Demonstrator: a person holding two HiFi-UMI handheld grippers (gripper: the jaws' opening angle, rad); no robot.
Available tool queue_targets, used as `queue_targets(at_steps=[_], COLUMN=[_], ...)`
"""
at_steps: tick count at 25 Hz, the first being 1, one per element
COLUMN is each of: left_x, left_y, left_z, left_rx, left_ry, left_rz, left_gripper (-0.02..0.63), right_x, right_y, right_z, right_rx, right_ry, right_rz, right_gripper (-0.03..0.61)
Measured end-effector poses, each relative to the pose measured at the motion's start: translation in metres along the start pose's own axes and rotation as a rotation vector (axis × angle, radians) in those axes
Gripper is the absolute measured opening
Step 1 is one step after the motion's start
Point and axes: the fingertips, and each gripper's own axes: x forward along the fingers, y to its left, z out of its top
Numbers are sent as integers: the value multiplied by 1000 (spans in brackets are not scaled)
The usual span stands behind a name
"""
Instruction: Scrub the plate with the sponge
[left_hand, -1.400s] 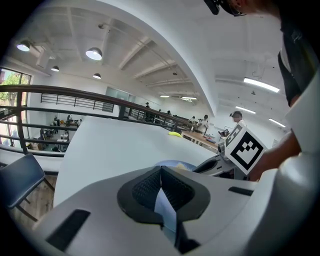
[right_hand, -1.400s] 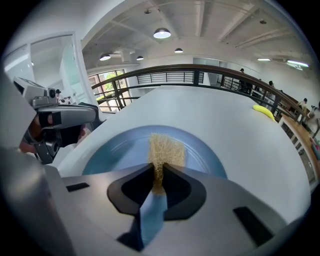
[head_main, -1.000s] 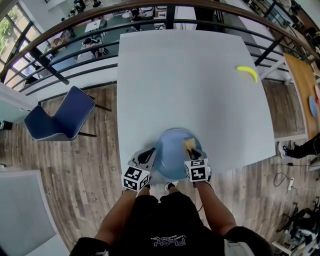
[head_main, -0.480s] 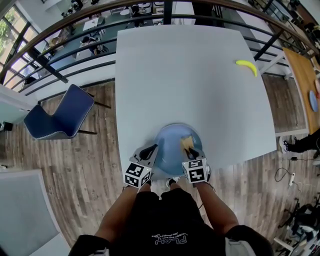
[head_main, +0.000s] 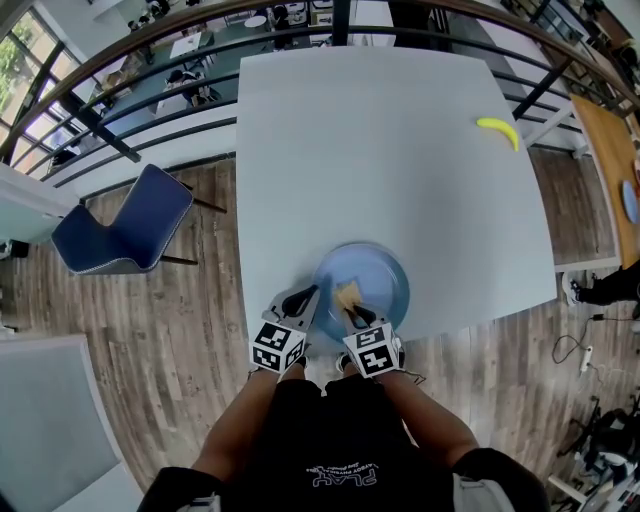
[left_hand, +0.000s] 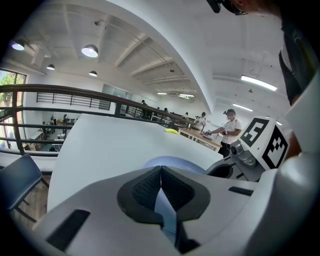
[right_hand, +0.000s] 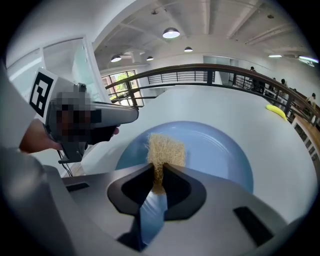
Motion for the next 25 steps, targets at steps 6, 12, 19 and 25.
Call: queue_targets(at_steps=[6,12,19,25], left_x=[-3,1,5,8], left_y=[3,4,1,-4], left_z=[-2,-3,2,3], left_rx=[-2,-3,7,18], left_ry=[3,0,-2,5], left_rz=[9,9,-5,-21], left_gripper=[12,12,12,12], right_x=[5,9,3,-7], right_y=[23,31,17,-7], right_z=[-5,-19,-26,-36], right_rx=[-16,-33,-36,1], right_ry=[14,70,89,87], right_rz=[52,83,59,-5], right_gripper=[57,58,58,57])
